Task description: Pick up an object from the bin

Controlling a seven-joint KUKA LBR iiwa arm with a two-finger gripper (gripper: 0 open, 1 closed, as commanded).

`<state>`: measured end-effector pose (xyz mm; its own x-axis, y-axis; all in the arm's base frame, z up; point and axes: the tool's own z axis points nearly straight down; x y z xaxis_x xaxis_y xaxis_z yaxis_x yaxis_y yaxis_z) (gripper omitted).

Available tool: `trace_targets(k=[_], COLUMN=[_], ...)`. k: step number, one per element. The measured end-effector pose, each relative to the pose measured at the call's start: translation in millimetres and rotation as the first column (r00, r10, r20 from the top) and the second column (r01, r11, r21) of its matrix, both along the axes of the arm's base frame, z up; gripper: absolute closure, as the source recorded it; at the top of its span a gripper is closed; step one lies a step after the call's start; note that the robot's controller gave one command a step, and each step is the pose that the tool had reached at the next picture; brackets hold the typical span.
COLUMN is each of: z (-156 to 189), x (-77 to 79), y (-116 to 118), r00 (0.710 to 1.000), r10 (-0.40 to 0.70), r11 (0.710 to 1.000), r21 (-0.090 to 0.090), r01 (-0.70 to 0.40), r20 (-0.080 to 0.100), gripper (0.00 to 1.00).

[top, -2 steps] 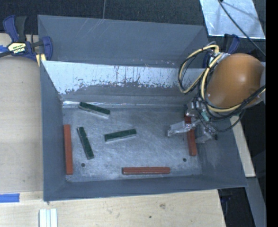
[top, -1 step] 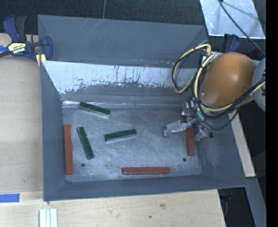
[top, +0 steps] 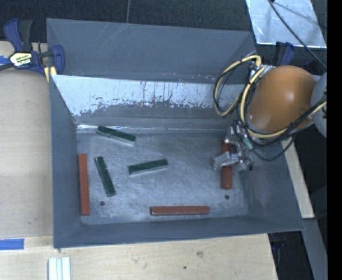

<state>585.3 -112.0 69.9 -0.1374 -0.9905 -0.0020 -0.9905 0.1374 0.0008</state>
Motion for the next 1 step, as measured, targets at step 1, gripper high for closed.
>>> trace_targets(k=[1], z=[141.3], x=[-8.4], y=[-6.9], r00=[1.0], r10=[0.01], r11=[1.0], r21=[-0.003], r01=[-0.01], r20=[0.01], gripper=[1.0])
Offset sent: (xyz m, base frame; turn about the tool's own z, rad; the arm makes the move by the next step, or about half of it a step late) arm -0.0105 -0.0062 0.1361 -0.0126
